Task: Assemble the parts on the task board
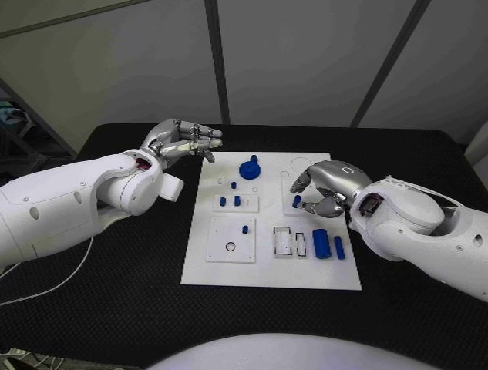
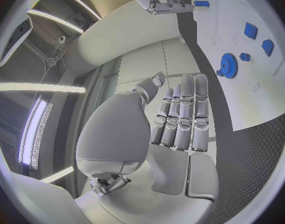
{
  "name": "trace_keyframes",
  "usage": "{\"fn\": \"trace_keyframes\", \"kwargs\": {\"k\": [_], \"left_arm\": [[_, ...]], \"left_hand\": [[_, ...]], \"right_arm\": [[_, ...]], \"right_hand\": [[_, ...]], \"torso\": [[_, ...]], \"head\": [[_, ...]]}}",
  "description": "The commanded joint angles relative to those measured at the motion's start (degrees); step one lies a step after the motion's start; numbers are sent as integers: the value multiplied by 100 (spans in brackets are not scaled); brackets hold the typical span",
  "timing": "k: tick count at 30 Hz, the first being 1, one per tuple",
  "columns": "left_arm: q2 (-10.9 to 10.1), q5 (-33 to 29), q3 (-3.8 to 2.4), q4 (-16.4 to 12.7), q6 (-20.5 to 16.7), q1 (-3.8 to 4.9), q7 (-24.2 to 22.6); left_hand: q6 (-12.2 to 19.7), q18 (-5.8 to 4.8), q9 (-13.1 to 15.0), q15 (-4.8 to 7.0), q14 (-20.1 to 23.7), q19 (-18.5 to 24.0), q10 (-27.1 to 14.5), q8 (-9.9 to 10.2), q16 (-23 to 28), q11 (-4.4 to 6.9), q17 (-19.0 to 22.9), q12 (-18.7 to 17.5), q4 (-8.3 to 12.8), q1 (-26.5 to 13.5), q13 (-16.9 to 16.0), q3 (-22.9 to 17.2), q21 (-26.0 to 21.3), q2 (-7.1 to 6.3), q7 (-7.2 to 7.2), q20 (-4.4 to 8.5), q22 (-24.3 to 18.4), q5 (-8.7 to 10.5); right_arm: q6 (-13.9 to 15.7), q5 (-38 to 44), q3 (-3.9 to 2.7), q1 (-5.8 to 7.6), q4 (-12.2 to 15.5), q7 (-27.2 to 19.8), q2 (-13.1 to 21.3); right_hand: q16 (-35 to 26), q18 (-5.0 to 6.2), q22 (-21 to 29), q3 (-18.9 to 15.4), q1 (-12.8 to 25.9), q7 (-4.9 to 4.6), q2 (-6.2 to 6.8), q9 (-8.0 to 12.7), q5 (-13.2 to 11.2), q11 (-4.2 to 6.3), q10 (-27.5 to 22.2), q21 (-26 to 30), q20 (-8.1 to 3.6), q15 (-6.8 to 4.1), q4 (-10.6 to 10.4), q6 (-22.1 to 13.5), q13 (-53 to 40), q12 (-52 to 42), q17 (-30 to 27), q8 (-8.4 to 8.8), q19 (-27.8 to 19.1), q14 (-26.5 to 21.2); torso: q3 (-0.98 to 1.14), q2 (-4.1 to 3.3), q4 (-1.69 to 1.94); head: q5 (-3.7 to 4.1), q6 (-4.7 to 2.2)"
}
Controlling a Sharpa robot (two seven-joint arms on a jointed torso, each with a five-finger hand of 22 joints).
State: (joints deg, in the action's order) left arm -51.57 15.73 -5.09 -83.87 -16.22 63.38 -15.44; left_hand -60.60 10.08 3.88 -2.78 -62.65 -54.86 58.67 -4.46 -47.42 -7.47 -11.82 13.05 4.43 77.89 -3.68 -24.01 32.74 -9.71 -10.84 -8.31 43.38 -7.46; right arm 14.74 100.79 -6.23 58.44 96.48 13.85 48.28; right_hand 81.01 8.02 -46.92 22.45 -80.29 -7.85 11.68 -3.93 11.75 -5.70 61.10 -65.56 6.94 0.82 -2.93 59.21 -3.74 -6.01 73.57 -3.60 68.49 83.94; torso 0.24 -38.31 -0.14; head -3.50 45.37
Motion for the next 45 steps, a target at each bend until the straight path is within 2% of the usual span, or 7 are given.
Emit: {"fn": "trace_keyframes", "kwargs": {"k": [1,10,16,22,29,34,45], "left_arm": [[17,-13,-4,0,66,8,-33],[15,-13,-4,5,66,8,-28],[21,-13,-4,7,68,8,-27],[17,-13,-4,10,70,8,-25],[18,-13,-4,16,73,8,-21],[21,-13,-4,18,81,8,-21],[8,-13,-4,24,88,8,-17]], "left_hand": [[-9,24,-9,0,-29,-18,-30,10,21,5,9,36,33,-14,6,-6,-38,64,-11,-16,-6,20],[-9,24,-9,0,-29,-18,-30,10,21,5,9,36,33,-14,6,-6,-38,64,-11,-16,-6,20],[-9,24,-9,0,-29,-17,-30,10,21,5,9,37,33,-14,6,-6,-39,64,-11,-16,-6,20],[-17,24,-7,-1,-30,-14,-32,6,30,6,15,44,32,-16,4,-7,-43,71,-8,-18,-7,20],[-18,24,-7,-2,-31,-13,-32,5,31,6,16,45,31,-18,4,-7,-44,73,-8,-18,-7,20],[-21,23,-7,-3,-34,-12,-34,4,36,6,19,49,25,-24,3,-9,-47,84,-7,-19,-8,20],[-21,23,-7,-3,-34,-12,-34,4,36,6,19,49,25,-24,3,-9,-47,84,-7,-19,-8,20]], "right_arm": [[-326,-15,-11,14,-37,107,-15],[-523,-1,-15,15,-158,121,-100],[-523,7,-16,15,-242,125,-174],[-568,9,-16,15,-290,155,-218],[-537,14,-17,15,-303,172,-246],[-419,68,-17,15,-319,224,-279],[89,255,-18,13,-91,295,-184]], "right_hand": [[-24,17,15,-51,20,47,13,4,-34,-16,-52,39,-14,13,9,-6,8,-34,-13,-12,7,260],[-20,15,11,-60,0,73,-25,2,-38,-14,-47,40,-14,13,4,0,3,-59,-5,-17,14,262],[-22,10,-16,-43,-25,65,-97,-2,-43,-3,1,28,-18,6,-11,19,-2,-110,-9,-25,38,263],[38,-22,-206,96,-94,2,-273,-42,-111,122,509,-91,-89,-95,-44,269,-34,-332,87,-117,163,296],[97,-59,-410,169,-186,106,-451,-130,-240,288,1098,-225,-206,-227,-6,768,-117,-480,172,-331,285,326],[129,-77,-494,205,-246,154,-569,-170,-437,346,1272,-279,-265,-280,42,928,-153,-466,222,-403,334,339],[146,-88,-540,302,-330,118,-615,-176,-411,329,1294,-314,-283,-276,150,902,-161,-355,246,-376,356,345]], "torso": [[2,-3,21],[-1,-3,7],[-1,-3,20],[1,-2,14],[1,0,6],[-1,1,14],[-3,10,10]], "head": [[19,1],[7,17],[11,26],[4,39],[13,43],[30,49],[36,44]]}}
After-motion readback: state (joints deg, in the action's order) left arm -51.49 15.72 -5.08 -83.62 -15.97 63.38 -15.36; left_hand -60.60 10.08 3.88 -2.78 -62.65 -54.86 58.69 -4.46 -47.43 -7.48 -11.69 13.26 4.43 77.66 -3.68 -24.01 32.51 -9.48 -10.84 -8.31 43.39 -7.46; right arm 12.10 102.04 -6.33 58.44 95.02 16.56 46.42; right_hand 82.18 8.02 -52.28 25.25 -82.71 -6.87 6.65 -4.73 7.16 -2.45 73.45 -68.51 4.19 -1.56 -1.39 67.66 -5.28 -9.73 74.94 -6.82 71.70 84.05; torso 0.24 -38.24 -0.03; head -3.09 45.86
